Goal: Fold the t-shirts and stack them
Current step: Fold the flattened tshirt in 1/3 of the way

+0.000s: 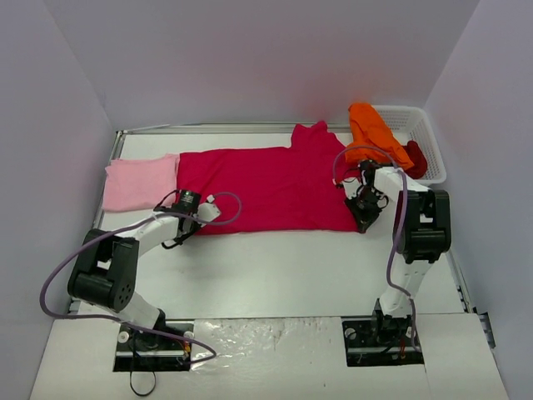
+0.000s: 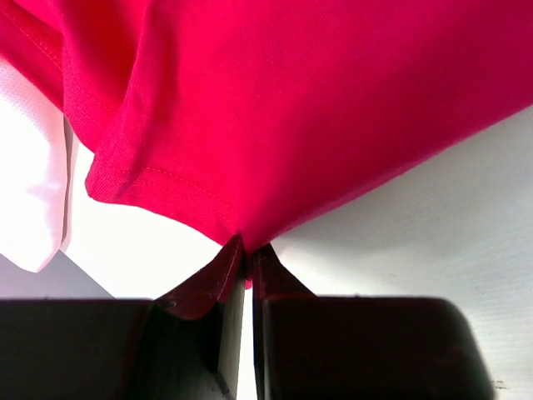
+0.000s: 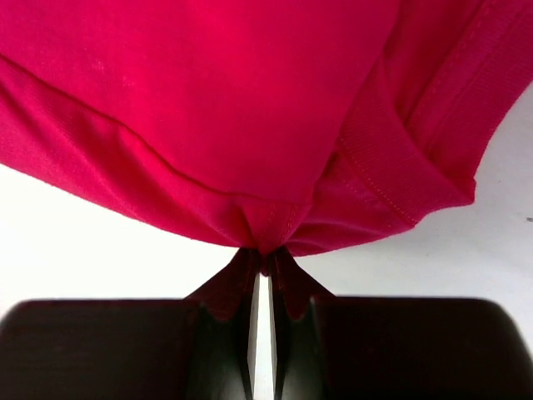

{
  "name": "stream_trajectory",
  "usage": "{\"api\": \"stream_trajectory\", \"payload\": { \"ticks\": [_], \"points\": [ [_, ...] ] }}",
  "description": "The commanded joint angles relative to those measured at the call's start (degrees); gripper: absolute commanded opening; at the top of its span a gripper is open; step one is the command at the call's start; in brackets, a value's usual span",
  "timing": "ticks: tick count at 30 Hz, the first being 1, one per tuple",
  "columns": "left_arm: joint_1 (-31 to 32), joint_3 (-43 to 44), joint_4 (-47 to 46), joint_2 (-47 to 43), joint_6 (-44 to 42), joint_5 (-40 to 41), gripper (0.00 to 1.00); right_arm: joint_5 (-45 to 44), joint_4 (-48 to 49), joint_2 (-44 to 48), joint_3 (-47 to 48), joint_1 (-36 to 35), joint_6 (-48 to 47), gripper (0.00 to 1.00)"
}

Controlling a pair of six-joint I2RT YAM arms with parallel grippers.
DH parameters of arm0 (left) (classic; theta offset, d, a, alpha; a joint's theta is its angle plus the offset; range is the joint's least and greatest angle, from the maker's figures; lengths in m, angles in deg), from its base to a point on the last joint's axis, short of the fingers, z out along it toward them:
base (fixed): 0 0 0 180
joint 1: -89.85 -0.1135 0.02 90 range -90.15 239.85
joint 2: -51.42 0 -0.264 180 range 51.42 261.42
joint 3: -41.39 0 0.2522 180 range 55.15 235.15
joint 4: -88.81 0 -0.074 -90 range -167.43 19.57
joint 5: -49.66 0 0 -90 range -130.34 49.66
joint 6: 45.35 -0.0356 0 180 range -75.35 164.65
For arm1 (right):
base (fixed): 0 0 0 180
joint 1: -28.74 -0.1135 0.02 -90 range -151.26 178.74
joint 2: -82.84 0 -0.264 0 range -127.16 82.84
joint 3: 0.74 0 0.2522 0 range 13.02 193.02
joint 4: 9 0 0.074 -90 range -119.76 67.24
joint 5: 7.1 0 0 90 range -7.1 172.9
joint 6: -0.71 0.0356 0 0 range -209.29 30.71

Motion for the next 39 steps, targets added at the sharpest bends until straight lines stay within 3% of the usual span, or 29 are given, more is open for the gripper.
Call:
{"api": "stream_trajectory", "payload": {
  "ticks": [1, 13, 39],
  "points": [
    [-0.25, -0.67, 2.72, -3.65, -0.76, 1.89, 0.02, -2.7, -2.37, 2.28, 0.77, 1.47, -0.57, 0.0],
    [-0.25, -2.86, 5.09, -9.54, -3.31, 4.09, 0.02, -5.86, -7.38, 4.3, 2.35, 3.85, -3.47, 0.0],
    [-0.16, -1.46, 16.69, -19.29, -5.68, 0.31, 0.02, -6.74, -17.22, 14.5, -0.81, 4.12, -9.27, 0.0]
  ]
}}
